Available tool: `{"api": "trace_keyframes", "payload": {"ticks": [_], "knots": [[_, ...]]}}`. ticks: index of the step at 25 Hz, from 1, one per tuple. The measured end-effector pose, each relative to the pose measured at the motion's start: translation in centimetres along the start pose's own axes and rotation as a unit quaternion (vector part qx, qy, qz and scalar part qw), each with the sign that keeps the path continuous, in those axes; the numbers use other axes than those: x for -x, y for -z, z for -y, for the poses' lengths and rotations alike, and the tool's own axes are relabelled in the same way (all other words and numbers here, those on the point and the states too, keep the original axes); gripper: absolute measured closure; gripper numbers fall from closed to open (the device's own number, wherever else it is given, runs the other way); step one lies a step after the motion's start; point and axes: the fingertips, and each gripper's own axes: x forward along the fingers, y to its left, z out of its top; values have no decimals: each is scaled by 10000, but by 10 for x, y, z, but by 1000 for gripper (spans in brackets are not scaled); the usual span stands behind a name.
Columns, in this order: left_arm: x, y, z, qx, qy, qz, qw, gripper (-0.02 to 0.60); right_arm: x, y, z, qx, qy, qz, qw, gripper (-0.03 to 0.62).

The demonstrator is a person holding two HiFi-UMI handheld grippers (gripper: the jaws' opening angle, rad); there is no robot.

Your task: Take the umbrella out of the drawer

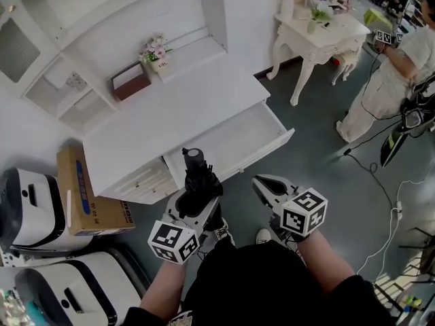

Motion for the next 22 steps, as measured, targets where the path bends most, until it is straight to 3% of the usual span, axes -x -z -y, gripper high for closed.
{"api": "trace_keyframes", "payload": {"ticks": [11,22], "knots": [[29,23,80,108,-541,212,9983,328,58,24,-12,231,-599,-246,9976,592],[34,39,124,172,-878,389,9952,328,89,44,-10,390,-975,-498,9932,592]]}}
